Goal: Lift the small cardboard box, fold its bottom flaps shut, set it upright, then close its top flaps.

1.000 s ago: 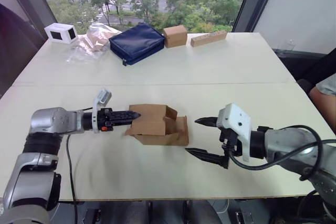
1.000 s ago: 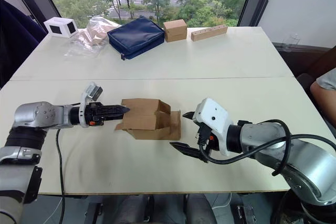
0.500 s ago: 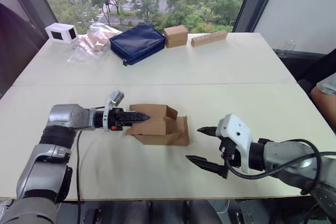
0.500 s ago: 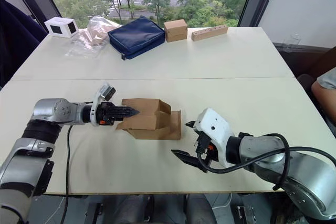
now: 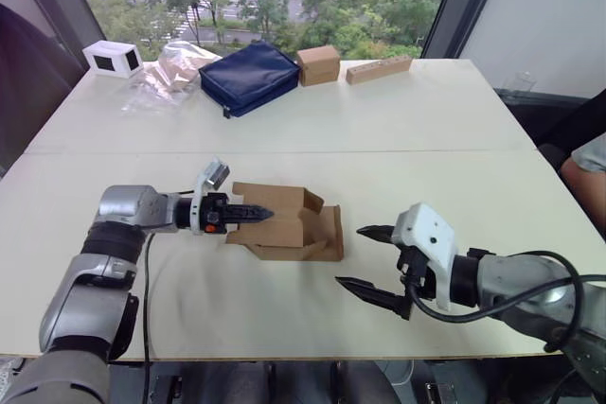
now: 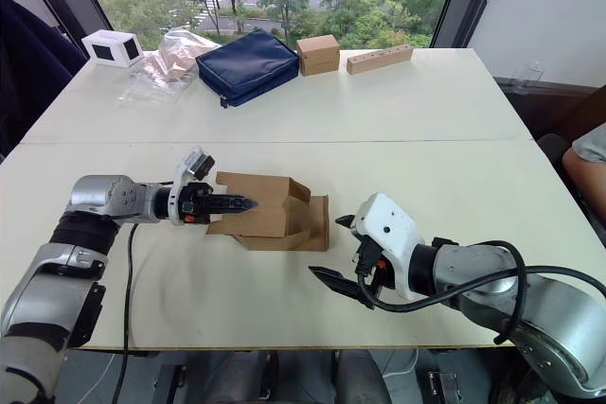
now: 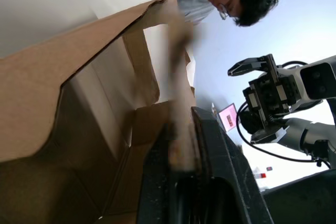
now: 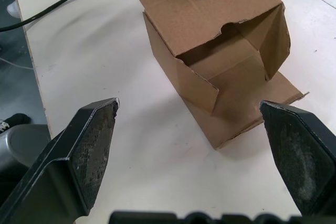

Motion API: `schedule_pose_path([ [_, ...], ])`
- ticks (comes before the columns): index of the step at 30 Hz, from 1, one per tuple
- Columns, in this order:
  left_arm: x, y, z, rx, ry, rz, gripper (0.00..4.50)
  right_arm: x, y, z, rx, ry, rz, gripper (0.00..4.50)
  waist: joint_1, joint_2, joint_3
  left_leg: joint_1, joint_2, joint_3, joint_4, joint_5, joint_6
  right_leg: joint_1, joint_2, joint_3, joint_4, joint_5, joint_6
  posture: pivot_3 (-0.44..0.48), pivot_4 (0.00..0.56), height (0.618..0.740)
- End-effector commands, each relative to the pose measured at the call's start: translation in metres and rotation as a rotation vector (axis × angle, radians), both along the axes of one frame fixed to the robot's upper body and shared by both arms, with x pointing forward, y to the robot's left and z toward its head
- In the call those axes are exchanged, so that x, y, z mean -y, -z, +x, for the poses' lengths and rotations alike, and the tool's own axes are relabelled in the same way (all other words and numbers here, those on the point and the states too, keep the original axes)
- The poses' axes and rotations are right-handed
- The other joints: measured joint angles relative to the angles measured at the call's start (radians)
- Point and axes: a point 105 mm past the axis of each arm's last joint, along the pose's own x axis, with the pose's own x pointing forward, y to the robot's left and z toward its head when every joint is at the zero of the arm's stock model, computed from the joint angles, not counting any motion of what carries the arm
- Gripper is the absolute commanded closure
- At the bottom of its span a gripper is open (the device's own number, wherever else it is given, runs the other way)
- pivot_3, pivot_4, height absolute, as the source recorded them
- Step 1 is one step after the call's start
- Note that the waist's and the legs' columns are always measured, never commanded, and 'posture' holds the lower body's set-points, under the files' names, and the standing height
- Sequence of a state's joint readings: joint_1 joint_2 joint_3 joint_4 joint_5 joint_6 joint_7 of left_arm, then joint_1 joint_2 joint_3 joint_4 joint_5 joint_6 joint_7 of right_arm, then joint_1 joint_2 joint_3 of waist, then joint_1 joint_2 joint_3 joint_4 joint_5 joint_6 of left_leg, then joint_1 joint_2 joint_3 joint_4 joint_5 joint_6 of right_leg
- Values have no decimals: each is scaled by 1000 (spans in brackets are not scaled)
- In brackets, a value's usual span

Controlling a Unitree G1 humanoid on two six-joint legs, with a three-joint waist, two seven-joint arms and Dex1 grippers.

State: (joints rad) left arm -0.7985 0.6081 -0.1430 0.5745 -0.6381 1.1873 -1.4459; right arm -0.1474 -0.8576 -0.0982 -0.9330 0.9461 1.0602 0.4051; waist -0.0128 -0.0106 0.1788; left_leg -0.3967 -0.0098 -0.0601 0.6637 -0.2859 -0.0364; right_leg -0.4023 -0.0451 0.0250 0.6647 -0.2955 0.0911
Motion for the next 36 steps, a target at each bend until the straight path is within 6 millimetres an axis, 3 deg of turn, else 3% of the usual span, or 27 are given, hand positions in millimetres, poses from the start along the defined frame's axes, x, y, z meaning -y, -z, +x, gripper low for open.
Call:
schedule_pose_path([
  [1, -4, -24, 1, 133, 17, -51, 4476, 2, -18, 5, 52, 21, 99, 0, 0, 0, 0, 0, 0, 0, 0, 0, 0, 0, 0, 0, 0, 0, 0, 0, 150, 740],
  [3, -5, -39, 9, 241, -3, -60, 4476, 6, -39, 15, 81, 64, 252, 0, 0, 0, 0, 0, 0, 0, 0, 0, 0, 0, -1, 0, 0, 0, 0, 0, 150, 740],
  [6, -1, -82, 24, 533, -47, -54, 4476, 26, -87, 44, 212, 210, 559, 0, 0, -2, 1, 0, 2, 0, 1, 0, 0, 0, -1, 0, 0, 0, 0, 0, 150, 740],
  [9, 6, -122, 26, 704, -85, -114, 4500, 41, -120, 61, 282, 291, 783, 806, 4, -2, 1, -2, 1, 0, 1, 1, -1, -1, -1, 0, 0, 0, 0, 0, 150, 740],
  [14, 14, -145, 11, 794, -51, -160, 4500, 39, -143, 79, 325, 303, 854, 2725, -5, 0, 0, -6, -1, 1, 1, 0, -1, -6, -2, 0, 1, 0, 0, 0, 150, 740],
  [19, 18, -164, 1, 884, -42, -180, 4500, 21, -169, 95, 402, 261, 840, 4476, -8, 0, 0, -8, 1, 1, 2, 2, -2, -10, 0, 1, 4, 1, 0, 0, 150, 740],
  [27, 19, -177, -9, 941, -7, -186, 4500, -6, -159, 95, 435, 164, 722, 4476, -4, 0, 0, -9, -1, 1, 3, 2, -2, -10, 0, 0, 4, 1, 0, 0, 150, 740],
  [36, 18, -175, -13, 942, 42, -165, 4500, -28, -147, 90, 397, 73, 674, 4476, -7, 0, 0, -9, 0, 1, 3, 2, -2, -10, 1, 0, 4, 1, 0, 0, 150, 740],
])
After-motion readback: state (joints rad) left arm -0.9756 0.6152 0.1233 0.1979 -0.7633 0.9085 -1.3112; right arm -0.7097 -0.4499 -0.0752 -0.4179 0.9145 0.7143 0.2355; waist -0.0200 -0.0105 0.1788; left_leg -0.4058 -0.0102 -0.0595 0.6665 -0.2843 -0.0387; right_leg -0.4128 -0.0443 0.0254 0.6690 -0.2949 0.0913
